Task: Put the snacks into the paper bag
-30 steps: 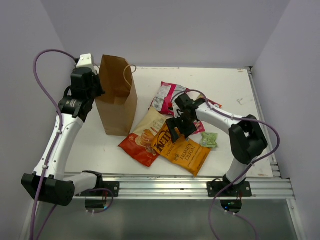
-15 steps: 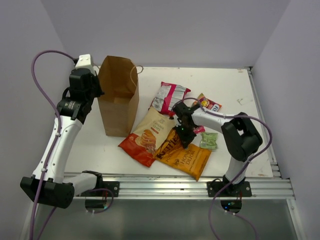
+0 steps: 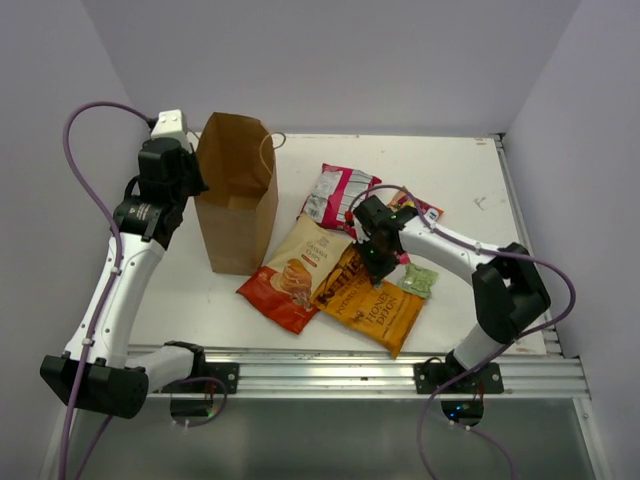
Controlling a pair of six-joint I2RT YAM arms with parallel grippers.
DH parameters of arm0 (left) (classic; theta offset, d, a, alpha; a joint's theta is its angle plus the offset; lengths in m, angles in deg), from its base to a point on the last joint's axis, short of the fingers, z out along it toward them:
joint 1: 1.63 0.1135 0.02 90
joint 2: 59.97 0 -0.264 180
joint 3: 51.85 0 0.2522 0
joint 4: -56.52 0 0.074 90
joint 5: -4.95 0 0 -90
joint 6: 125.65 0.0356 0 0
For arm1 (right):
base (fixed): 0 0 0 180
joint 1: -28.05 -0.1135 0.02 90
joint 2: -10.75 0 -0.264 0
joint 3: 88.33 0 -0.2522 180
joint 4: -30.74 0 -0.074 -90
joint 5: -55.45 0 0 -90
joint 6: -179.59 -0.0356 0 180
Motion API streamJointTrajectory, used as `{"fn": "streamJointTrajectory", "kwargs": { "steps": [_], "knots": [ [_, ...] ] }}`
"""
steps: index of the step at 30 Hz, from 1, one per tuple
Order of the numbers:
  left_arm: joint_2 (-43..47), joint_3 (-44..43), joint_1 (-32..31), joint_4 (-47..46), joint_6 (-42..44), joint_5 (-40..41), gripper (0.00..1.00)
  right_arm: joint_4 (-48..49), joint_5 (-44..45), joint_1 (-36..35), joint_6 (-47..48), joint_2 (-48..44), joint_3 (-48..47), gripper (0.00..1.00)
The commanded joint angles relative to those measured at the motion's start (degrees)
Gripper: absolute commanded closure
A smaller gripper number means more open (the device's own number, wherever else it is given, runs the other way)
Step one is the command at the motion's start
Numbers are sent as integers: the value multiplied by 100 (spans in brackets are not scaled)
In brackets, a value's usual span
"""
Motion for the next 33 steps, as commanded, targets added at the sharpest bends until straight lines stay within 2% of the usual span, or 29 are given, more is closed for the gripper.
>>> {"fn": "streamJointTrajectory", "kwargs": {
  "steps": [1, 6, 9, 16, 22, 29, 31, 33],
  "knots": [
    [144, 73, 29, -63, 55, -46, 100, -223, 280, -22, -164, -578, -480, 100],
    [135, 126, 29, -80, 29, -81, 100, -741, 824, -22, -111, -1377, -1541, 100],
    [126, 161, 29, -98, 11, -125, 100, -1093, 1044, -22, -32, -1450, -2367, 100],
    [91, 135, 29, -116, 20, -142, 100, -1419, 1089, -22, 135, -1064, -4065, 100],
    [82, 109, 29, -89, 29, -107, 100, -1349, 879, -22, 126, -186, -5796, 100],
    [108, 91, 29, -54, 29, -99, 100, -708, 396, -48, -321, 1159, -8670, 100],
    [117, 82, 29, -19, 20, -81, 100, -200, 149, -83, -594, 1170, -8823, 100],
    [135, 65, 29, 7, 11, -72, 100, 845, 87, -154, -734, 1038, -8358, 100]
  ]
}}
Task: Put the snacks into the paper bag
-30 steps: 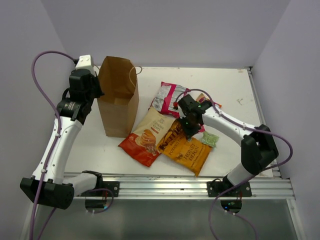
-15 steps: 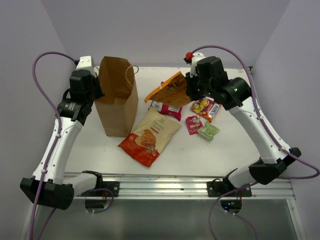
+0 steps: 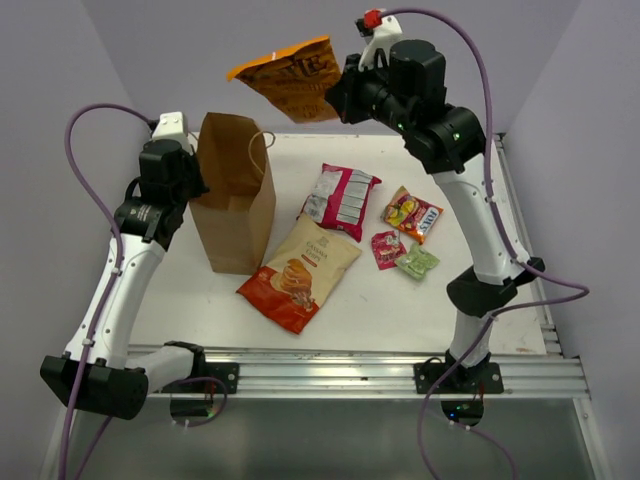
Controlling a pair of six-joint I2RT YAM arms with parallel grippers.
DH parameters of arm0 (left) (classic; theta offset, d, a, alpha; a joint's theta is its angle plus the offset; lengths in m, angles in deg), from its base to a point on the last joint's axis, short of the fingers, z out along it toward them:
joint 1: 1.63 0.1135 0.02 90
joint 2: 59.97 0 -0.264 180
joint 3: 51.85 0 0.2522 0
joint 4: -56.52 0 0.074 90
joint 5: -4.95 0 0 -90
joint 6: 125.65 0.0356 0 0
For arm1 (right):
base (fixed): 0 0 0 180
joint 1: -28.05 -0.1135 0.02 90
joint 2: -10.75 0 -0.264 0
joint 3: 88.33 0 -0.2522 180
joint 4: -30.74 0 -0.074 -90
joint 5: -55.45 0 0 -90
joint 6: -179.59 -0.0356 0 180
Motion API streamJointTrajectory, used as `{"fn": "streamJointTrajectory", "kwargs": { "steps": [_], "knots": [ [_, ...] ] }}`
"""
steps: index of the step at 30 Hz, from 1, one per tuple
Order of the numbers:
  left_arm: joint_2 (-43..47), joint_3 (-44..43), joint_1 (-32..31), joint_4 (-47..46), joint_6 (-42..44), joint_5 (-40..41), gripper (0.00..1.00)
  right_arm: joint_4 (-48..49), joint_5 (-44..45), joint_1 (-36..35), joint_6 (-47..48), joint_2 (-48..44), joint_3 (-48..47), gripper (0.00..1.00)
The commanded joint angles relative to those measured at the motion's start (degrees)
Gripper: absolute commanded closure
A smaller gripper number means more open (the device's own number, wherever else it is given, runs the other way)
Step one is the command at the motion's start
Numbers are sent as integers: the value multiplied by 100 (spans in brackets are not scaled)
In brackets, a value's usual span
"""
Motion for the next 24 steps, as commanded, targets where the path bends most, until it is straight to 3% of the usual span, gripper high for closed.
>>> {"fn": "streamJointTrajectory", "kwargs": {
  "steps": [1, 5, 11, 24],
  "knots": [
    [100, -32, 29, 42, 20, -28, 100, 2068, -378, -195, -409, -265, 25, 100],
    [135, -40, 29, 77, 11, -63, 100, 2924, -510, -433, -471, 138, -438, 100],
    [161, -84, 29, 121, -33, -98, 100, 4391, -993, -600, -1323, 621, -492, 100],
    [363, -84, 29, 218, -138, -107, 100, 5281, -1406, -1233, -2008, 1334, -274, 100]
  ]
}}
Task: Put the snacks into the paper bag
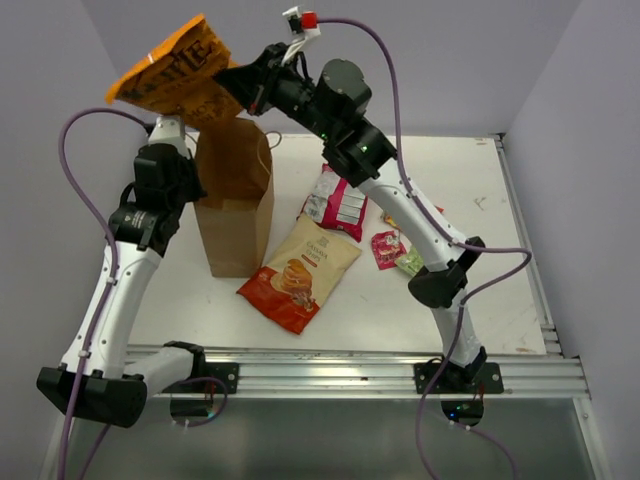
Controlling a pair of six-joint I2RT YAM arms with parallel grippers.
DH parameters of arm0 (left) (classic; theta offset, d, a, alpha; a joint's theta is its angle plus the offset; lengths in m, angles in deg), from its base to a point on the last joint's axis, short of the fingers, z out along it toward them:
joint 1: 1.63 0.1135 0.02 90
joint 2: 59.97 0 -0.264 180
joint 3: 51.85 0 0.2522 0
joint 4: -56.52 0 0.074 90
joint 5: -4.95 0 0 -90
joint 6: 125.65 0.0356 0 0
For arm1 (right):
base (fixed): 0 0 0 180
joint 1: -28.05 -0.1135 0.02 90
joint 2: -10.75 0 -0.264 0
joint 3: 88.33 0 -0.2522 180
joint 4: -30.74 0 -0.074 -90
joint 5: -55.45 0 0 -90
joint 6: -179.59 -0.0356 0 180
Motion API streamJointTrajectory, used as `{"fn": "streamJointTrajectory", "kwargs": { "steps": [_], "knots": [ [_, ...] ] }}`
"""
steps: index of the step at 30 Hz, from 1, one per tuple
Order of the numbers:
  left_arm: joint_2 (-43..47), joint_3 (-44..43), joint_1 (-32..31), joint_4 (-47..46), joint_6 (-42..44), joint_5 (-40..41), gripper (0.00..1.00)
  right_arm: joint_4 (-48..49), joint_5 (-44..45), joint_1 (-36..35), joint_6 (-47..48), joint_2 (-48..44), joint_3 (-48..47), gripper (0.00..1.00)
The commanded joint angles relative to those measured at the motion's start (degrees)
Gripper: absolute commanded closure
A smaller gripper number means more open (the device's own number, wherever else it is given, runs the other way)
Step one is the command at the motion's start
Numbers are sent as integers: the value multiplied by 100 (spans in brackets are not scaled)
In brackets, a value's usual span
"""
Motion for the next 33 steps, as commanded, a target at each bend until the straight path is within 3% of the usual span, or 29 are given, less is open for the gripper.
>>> {"fn": "streamJointTrajectory", "kwargs": {
  "steps": [1, 8, 17, 18, 19, 21, 25, 28, 33],
  "knots": [
    [197, -84, 29, 26, -125, -22, 100, 727, -279, -144, -370, 34, 85, 100],
    [329, -67, 29, 96, -81, 118, 100, 647, -323, -303, -177, -378, 1639, 100],
    [452, 197, 29, 52, -64, 153, 100, 358, -340, -382, -80, -669, 2574, 99],
    [461, 249, 20, 26, -55, 171, 100, 218, -341, -382, -36, -686, 2521, 68],
    [479, 380, 29, -44, -46, 215, 100, -36, -314, -391, 16, -704, 2382, 52],
    [514, 513, 29, -132, -2, 276, 100, -318, -236, -391, 262, -844, 2170, 35],
    [610, 759, 29, -194, 94, 522, 100, -1432, 1, -391, 894, -1212, 1389, 29],
    [681, 803, 29, -150, 138, 680, 100, -2110, 334, -382, 1193, -1843, 1658, 26],
    [769, 952, 29, -123, 182, 822, 100, -2140, 1292, -382, 1687, -3199, 4485, 16]
  ]
}}
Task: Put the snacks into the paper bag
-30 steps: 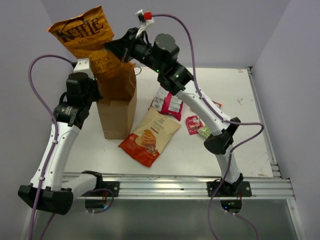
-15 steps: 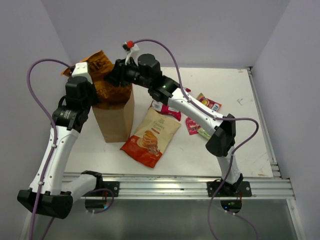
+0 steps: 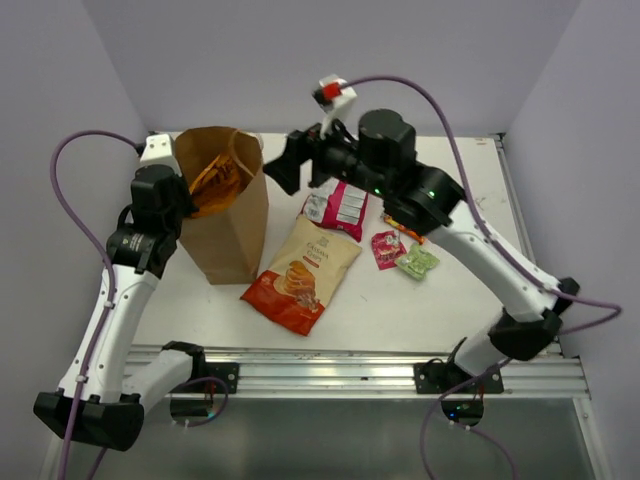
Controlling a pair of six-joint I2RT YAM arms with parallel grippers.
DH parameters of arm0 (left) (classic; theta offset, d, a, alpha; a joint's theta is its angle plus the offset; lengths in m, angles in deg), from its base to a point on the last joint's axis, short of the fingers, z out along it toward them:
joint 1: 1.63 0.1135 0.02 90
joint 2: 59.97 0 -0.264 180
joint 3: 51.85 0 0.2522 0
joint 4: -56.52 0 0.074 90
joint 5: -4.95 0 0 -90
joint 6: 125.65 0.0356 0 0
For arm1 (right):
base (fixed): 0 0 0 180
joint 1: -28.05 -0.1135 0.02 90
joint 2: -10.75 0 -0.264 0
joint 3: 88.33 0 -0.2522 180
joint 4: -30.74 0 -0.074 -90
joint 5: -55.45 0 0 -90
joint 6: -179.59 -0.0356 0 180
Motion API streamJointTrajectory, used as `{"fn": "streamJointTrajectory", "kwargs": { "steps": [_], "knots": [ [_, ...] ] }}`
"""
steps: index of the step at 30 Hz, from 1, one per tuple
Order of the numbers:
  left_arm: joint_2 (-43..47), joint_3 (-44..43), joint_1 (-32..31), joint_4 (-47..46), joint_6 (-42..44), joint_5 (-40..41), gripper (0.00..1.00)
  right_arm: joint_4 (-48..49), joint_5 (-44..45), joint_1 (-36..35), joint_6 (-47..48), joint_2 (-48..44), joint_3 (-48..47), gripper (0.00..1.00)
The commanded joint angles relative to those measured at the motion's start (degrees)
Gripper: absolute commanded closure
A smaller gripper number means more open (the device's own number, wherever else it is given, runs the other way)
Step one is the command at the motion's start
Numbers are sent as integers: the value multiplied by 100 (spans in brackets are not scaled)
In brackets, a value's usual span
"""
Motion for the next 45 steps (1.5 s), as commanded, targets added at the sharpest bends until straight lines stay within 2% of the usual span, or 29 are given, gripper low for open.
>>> {"fn": "streamJointTrajectory", "kwargs": {
  "steps": [1, 2, 3, 5, 7, 13, 19, 22, 29, 30, 32, 33, 34, 36, 42, 45],
  "knots": [
    [74, 175, -4, -5, 121, 155, 100, -306, 911, -13, 513, -828, 1495, 15],
    [74, 183, -4, -5, 121, 164, 100, -226, 1121, 13, 530, -1012, 2187, 15],
    [65, 192, -4, -5, 121, 155, 100, -69, 1176, 101, 539, -1049, 2464, 15],
    [56, 184, -4, -6, 121, 120, 100, 55, 1273, 241, 496, -884, 2982, 14],
    [39, 149, -4, 12, 121, 67, 100, 301, 1308, 522, 504, -646, 3116, 14],
    [48, 78, -4, 73, 77, -56, 100, 592, 1317, 1261, 706, 724, 2390, 13],
    [109, -45, -4, 179, 104, -30, 100, 92, 1703, 1560, 1022, 2261, 1343, 9],
    [153, -98, -4, 214, 156, 14, 100, -32, 1774, 1622, 1093, 2720, 1227, 9],
    [180, -168, -4, 206, 200, 146, 100, -172, 1783, 1640, 1041, 3125, 1578, 12],
    [171, -185, -4, 188, 200, 146, 100, -181, 1783, 1640, 1023, 3134, 1692, 15],
    [162, -186, -4, 179, 200, 146, 100, -216, 1792, 1640, 997, 3143, 1789, 32],
    [153, -186, -4, 162, 200, 146, 100, -216, 1783, 1640, 996, 3152, 1868, 45],
    [144, -186, -4, 162, 209, 146, 100, -225, 1800, 1640, 988, 3160, 1895, 72],
    [135, -194, -4, 153, 218, 129, 100, -278, 1827, 1648, 953, 3204, 1895, 100],
    [144, -177, -4, 118, 209, 102, 100, -409, 1835, 1657, 1023, 2907, 1834, 100],
    [171, -168, -4, 100, 209, 84, 100, -708, 1914, 1657, 1032, 2364, 1343, 100]
  ]
}}
